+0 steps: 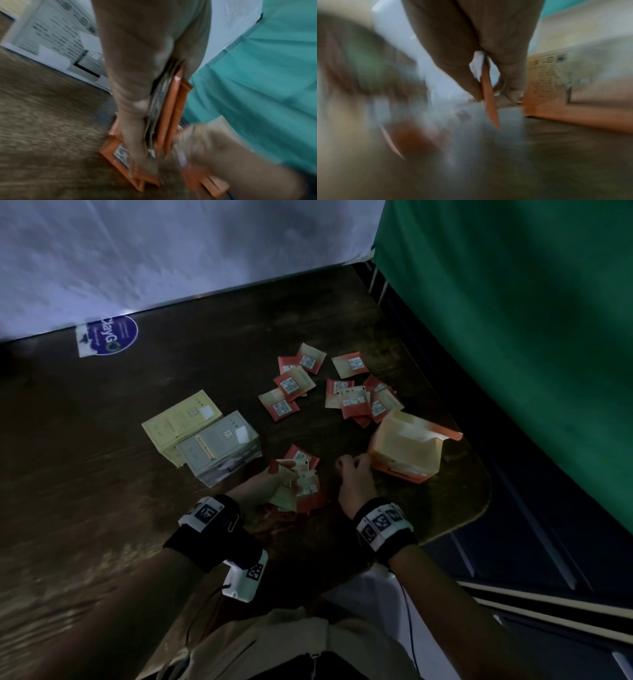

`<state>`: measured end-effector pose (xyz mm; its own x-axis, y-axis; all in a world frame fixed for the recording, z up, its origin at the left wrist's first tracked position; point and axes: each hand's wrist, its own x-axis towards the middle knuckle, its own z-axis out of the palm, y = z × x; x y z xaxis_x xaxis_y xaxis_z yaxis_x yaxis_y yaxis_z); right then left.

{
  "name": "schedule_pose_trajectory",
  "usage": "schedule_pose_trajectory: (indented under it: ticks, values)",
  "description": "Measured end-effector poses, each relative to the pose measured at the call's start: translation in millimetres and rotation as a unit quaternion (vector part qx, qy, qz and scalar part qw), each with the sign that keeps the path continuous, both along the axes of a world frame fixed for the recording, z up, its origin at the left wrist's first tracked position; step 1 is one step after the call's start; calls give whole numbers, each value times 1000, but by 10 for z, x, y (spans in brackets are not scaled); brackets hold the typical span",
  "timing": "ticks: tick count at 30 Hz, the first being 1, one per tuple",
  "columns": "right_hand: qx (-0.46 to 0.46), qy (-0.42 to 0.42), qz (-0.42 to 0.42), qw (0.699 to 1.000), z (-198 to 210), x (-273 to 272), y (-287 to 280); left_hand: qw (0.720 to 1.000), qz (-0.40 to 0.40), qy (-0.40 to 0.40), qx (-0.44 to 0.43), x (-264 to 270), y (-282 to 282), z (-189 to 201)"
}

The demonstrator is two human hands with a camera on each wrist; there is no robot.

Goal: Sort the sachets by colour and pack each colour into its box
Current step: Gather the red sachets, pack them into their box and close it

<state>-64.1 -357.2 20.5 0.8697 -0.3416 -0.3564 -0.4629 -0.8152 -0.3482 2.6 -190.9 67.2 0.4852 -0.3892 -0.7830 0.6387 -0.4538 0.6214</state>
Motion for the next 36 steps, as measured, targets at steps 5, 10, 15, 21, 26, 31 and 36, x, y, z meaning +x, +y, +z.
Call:
schedule_pose_trajectory:
  ticks: [5,10,15,21,26,31,36]
  values:
    - [91,-192,-16,977,326,-40,141,997,13,15,-77,-86,-170,71]
    - [265,-209,73,938,400,-42,204,979,118,99,-137,15,-107,107]
    - [413,-118,48,902,352,49,72,981,132,88,-111,37,161,22]
    - [199,35,113,973,104,389,60,988,135,60,-44,25,446,-120]
    - [28,158,274,948,-41,572,334,996,92,11,15,-2,453,-120]
    - [28,140,222,965,-50,565,322,997,30,-63,-18,-48,417,-45]
    - [34,148,154,976,-37,477,247,997,-1,-75,-22,-36,379,-7]
